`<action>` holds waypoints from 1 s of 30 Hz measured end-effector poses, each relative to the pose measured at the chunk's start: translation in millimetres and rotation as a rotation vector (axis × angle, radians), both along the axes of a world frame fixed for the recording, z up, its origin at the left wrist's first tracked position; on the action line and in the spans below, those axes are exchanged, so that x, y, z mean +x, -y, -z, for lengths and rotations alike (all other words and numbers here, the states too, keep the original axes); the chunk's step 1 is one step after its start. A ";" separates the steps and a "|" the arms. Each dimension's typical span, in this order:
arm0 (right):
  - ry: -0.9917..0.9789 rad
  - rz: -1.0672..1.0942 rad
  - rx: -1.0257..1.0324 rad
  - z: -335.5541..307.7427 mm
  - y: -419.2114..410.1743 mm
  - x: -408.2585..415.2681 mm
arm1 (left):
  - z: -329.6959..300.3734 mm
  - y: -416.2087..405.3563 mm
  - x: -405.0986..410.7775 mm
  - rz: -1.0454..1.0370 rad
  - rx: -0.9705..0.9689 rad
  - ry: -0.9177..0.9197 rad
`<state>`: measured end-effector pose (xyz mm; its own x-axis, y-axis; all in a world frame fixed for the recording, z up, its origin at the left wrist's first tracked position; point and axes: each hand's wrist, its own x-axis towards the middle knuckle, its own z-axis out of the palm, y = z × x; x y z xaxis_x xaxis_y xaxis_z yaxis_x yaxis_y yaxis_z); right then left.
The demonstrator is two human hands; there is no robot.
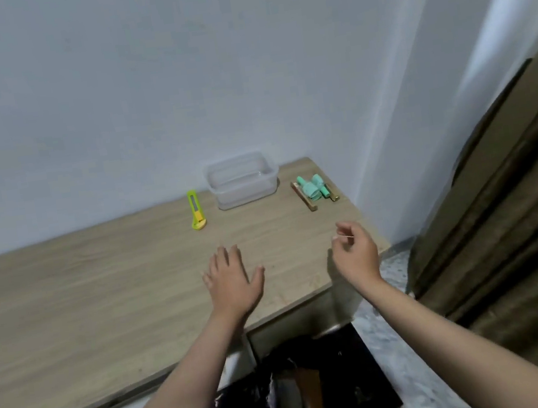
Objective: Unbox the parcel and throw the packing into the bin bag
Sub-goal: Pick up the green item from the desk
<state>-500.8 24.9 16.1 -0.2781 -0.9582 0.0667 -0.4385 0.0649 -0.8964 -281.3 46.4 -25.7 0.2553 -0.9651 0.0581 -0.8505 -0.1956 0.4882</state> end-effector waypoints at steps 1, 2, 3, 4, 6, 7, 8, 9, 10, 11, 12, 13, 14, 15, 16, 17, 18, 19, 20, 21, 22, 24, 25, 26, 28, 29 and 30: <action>-0.018 -0.015 -0.001 -2.1 10.7 -2.3 | 1.1 8.9 0.3 -0.006 0.013 0.025; -0.032 -0.025 -0.006 -3.3 21.8 -5.3 | 2.0 17.8 0.2 -0.003 0.024 0.045; -0.046 -0.035 -0.013 -4.7 32.4 -8.4 | 3.3 26.8 -0.1 0.006 0.031 0.059; -0.059 -0.048 -0.014 -5.1 42.8 -11.4 | 5.1 35.6 -0.5 0.014 0.039 0.073; -0.070 -0.084 0.003 -5.7 64.4 -16.8 | 10.0 50.7 -2.3 0.013 0.065 0.099; -0.076 -0.102 0.014 -5.4 76.3 -18.2 | 13.5 56.1 -3.5 0.004 0.082 0.110; -0.093 -0.116 0.018 -4.4 89.1 -18.9 | 16.7 59.7 -4.8 -0.010 0.096 0.118; -0.124 -0.128 0.020 -2.0 102.7 -18.1 | 20.1 62.1 -5.3 -0.025 0.100 0.123; -0.160 -0.141 0.031 1.1 116.9 -16.4 | 22.4 63.8 -5.3 -0.041 0.098 0.125; -0.199 -0.153 0.058 3.1 131.1 -13.4 | 23.8 65.6 -5.1 -0.055 0.093 0.125; -0.238 -0.161 0.094 5.6 144.4 -9.8 | 25.0 67.2 -4.8 -0.064 0.088 0.126; -0.283 -0.171 0.130 7.9 156.3 -6.0 | 26.2 68.2 -4.9 -0.072 0.081 0.129; -0.337 -0.185 0.162 10.8 167.5 -2.4 | 27.2 68.9 -4.9 -0.080 0.073 0.132; -0.398 -0.205 0.191 13.5 178.1 0.9 | 27.6 69.4 -5.2 -0.089 0.063 0.132; -0.452 -0.225 0.220 16.3 187.7 4.1 | 27.6 69.8 -5.3 -0.097 0.058 0.130; -0.497 -0.240 0.247 19.1 196.2 7.2 | 27.8 70.3 -5.5 -0.102 0.059 0.130; -0.540 -0.246 0.265 21.3 203.3 9.6 | 27.6 71.1 -5.7 -0.107 0.064 0.135; -0.585 -0.244 0.273 23.7 209.0 12.0 | 27.5 71.6 -5.9 -0.111 0.068 0.139; -0.623 -0.236 0.272 25.8 212.9 13.4 | 27.2 71.8 -6.0 -0.116 0.069 0.141; -0.637 -0.226 0.265 27.0 215.3 14.3 | 27.2 72.1 -6.2 -0.119 0.070 0.140; -0.634 -0.218 0.250 28.0 216.7 14.1 | 27.2 72.2 -6.4 -0.119 0.074 0.138; -0.620 -0.224 0.223 28.8 218.0 11.7 | 27.3 72.1 -6.6 -0.115 0.087 0.134; -0.617 -0.238 0.216 28.2 218.3 9.9 | 27.4 72.0 -6.7 -0.114 0.091 0.132; -0.612 -0.255 0.212 27.2 218.8 8.0 | 27.4 71.7 -6.7 -0.113 0.092 0.130; -0.587 -0.286 0.221 23.9 219.6 4.7 | 27.1 71.1 -6.5 -0.112 0.095 0.125; -0.573 -0.298 0.232 22.3 219.9 3.3 | 27.2 70.8 -6.4 -0.110 0.098 0.125; -0.561 -0.307 0.241 21.2 220.0 2.0 | 27.1 70.6 -6.5 -0.108 0.099 0.122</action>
<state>-498.8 -195.1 -5.1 0.0233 -0.9943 -0.1042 -0.8630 0.0326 -0.5042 -287.8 -24.2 -52.8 0.3550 -0.9349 0.0015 -0.8737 -0.3312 0.3563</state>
